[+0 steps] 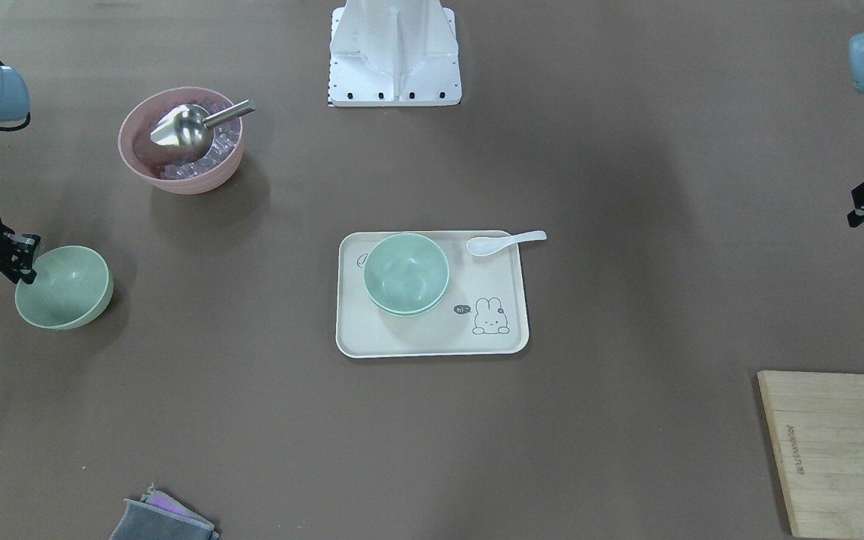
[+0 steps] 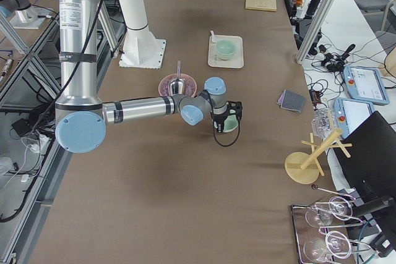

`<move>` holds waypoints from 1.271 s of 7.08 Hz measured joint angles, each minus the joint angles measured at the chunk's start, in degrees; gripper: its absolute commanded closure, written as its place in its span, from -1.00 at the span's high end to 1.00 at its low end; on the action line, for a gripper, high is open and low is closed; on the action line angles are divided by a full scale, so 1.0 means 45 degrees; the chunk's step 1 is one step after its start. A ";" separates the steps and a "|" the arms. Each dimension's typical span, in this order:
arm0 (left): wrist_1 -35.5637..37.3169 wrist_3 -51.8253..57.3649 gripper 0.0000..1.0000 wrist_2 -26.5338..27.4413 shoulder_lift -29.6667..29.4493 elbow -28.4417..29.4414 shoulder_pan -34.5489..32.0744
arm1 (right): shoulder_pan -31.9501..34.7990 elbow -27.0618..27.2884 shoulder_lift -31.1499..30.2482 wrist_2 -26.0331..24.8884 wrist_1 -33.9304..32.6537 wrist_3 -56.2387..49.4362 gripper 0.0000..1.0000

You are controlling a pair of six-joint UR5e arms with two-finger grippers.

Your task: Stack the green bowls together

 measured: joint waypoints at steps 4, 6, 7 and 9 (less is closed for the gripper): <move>-0.0005 0.0019 0.99 -0.0004 0.0161 -0.0026 0.0007 | -0.0041 0.0684 0.0617 0.0342 -0.0382 0.0089 -1.00; 0.0001 0.0095 0.99 -0.0116 0.0322 0.0084 0.0007 | -0.0092 0.0925 0.2516 0.0665 -0.2025 0.1093 -1.00; 0.0072 0.0115 0.99 -0.0152 0.0447 0.0137 0.0005 | -0.0271 0.1137 0.3524 0.0714 -0.2989 0.1945 -1.00; 0.0161 0.0868 0.99 -0.0405 0.0620 0.0869 -0.0251 | -0.0941 0.1470 0.5513 0.0701 -0.4762 0.3077 -1.00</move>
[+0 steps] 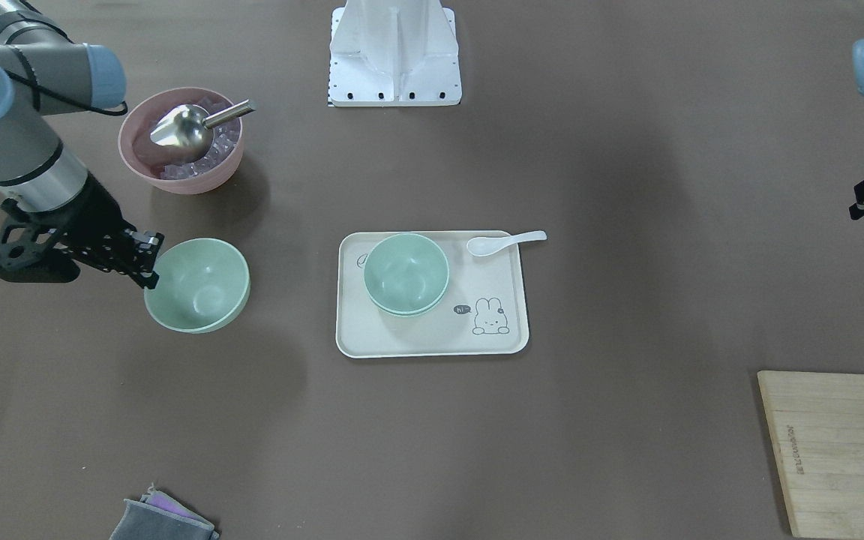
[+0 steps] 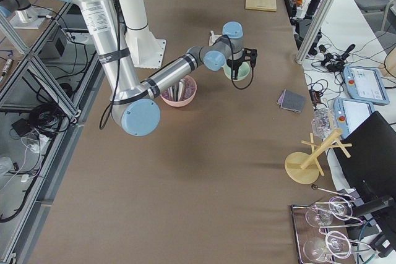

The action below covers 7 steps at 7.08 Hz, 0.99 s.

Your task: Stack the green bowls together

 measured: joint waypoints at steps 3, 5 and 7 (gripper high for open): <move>0.0091 0.2958 0.99 -0.0949 0.0084 0.1565 -0.1228 | -0.1461 0.0045 0.2457 -0.0956 -0.2386 0.1899 -1.00; 0.0121 0.3218 0.99 -0.1009 0.0252 0.1748 -0.1482 | -0.2464 -0.0433 0.3406 -0.1385 -0.2640 0.2459 -1.00; 0.0115 0.3252 0.99 -0.1019 0.0392 0.1763 -0.1647 | -0.2966 -0.1752 0.4511 -0.1460 -0.2659 0.2575 -1.00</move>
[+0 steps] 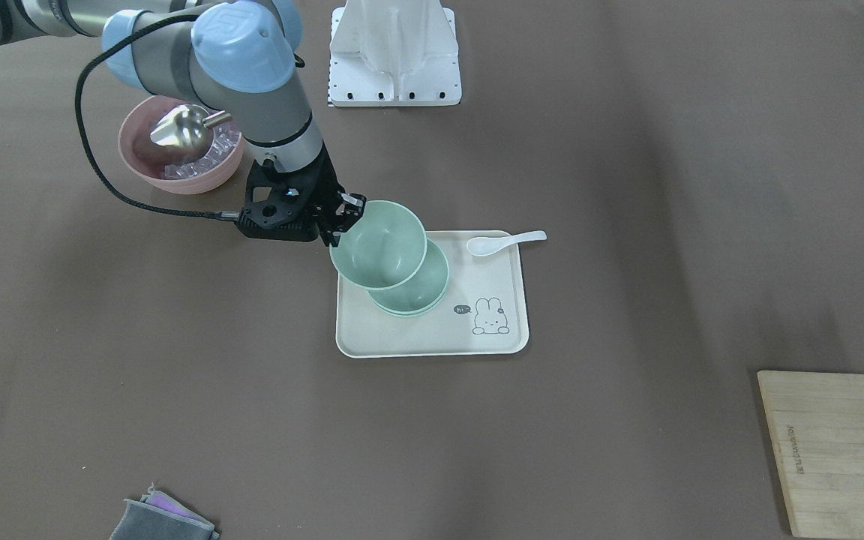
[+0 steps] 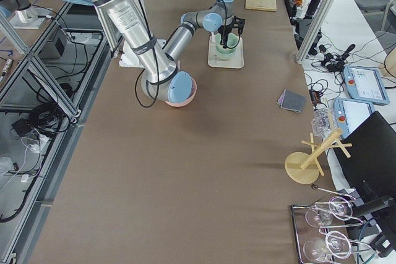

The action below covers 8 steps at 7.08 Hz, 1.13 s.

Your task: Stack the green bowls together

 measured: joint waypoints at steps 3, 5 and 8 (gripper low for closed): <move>-0.0002 0.0004 0.99 -0.0002 0.0041 0.0005 -0.0082 | -0.0353 -0.1241 0.0835 -0.0044 0.0089 0.0269 -1.00; -0.0006 0.0004 0.99 -0.0002 0.0054 -0.0013 -0.0087 | -0.0501 -0.1335 0.0845 -0.0191 0.0096 0.0447 -1.00; -0.0021 0.0004 0.99 -0.0002 0.0059 -0.0054 -0.0088 | -0.0540 -0.1458 0.0823 -0.0354 0.0097 0.0497 -1.00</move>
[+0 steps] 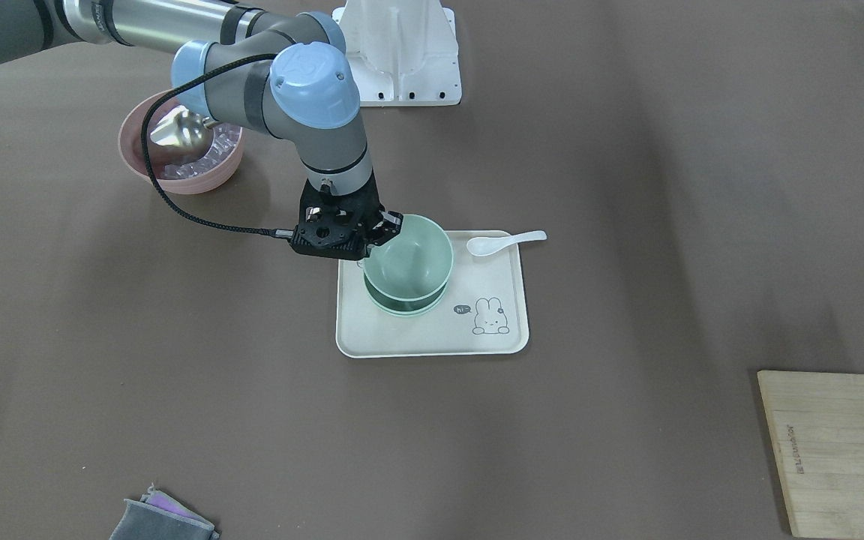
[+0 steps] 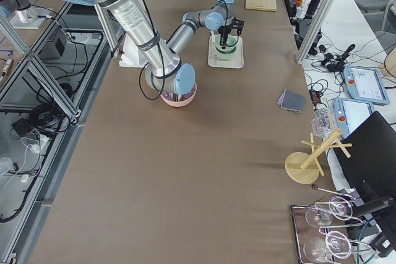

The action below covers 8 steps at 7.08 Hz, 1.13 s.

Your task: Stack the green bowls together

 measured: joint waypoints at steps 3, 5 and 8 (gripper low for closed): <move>-0.0001 0.0000 0.99 0.0017 -0.0013 -0.0007 0.0000 | -0.0002 -0.0225 -0.0002 -0.0131 0.0017 -0.0004 -1.00; -0.0006 0.0000 0.99 0.0019 -0.0011 -0.0007 0.0000 | -0.0002 -0.0289 0.0022 -0.0168 0.0019 -0.0010 -1.00; -0.0020 0.0005 0.99 0.0019 0.0004 -0.0020 0.0000 | -0.0076 -0.0395 0.0031 -0.0190 0.0168 -0.0007 -1.00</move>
